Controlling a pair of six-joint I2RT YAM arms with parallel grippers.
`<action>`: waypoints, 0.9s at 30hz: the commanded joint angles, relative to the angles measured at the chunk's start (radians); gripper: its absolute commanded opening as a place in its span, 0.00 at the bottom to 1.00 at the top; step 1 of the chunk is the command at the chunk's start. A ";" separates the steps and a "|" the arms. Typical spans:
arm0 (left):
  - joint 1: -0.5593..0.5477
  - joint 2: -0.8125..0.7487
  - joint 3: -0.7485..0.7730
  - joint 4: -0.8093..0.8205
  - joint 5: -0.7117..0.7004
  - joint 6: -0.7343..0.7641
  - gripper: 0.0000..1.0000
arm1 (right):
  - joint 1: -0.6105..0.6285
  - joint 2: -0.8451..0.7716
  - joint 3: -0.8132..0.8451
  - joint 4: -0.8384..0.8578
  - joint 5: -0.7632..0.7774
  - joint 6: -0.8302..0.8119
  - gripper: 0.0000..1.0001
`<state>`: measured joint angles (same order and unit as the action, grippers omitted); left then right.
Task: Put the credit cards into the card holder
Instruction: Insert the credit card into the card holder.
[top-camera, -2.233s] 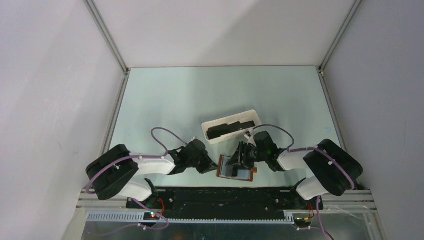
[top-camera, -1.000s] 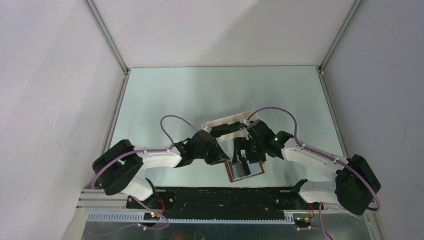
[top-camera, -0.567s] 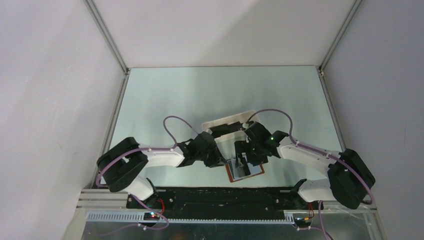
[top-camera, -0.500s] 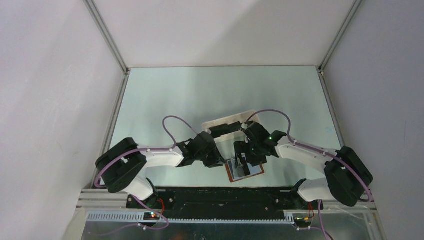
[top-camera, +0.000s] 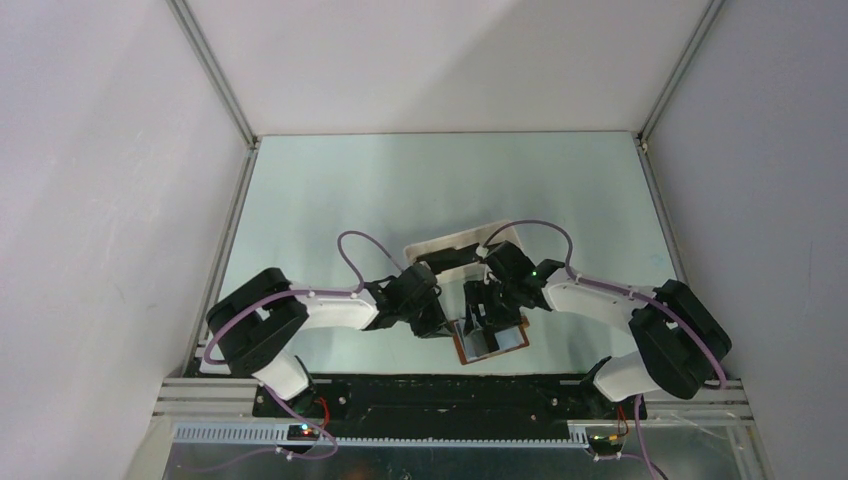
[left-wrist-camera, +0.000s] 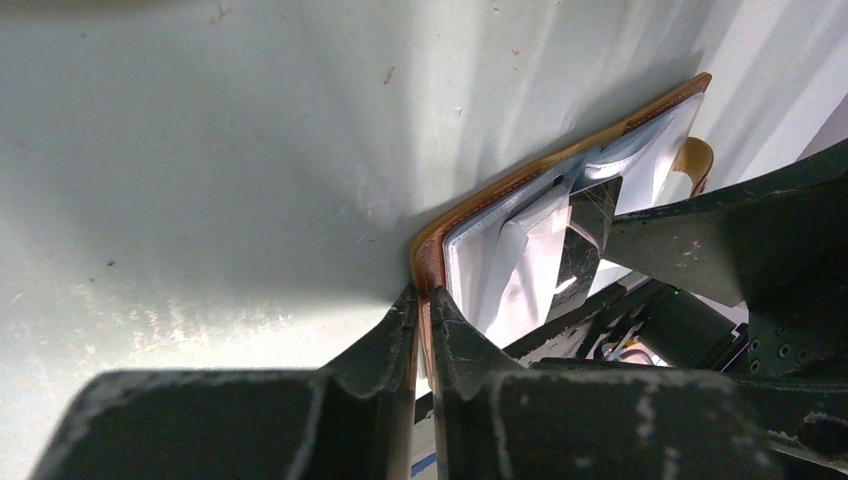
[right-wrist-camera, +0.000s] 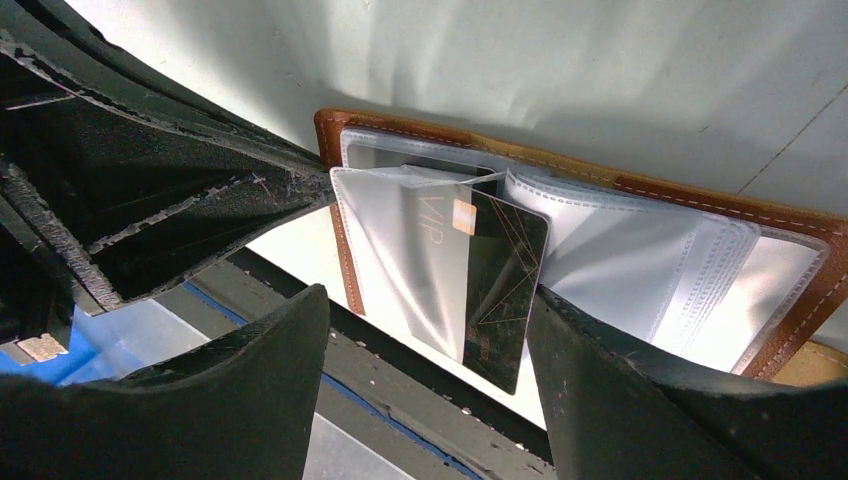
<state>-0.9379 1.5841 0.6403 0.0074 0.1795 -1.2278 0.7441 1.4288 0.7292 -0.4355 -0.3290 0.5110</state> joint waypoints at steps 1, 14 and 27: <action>-0.013 0.034 0.024 -0.001 0.002 0.018 0.13 | 0.028 0.030 0.012 0.084 -0.108 0.024 0.75; -0.009 0.039 -0.031 0.108 0.039 -0.039 0.01 | 0.078 0.041 -0.057 0.250 -0.126 0.186 0.81; 0.006 -0.012 -0.075 0.122 0.031 -0.045 0.08 | 0.087 0.005 0.021 0.095 -0.045 0.083 0.87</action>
<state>-0.9226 1.5898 0.6014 0.0906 0.2157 -1.2564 0.7925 1.4425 0.7059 -0.3492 -0.3725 0.6174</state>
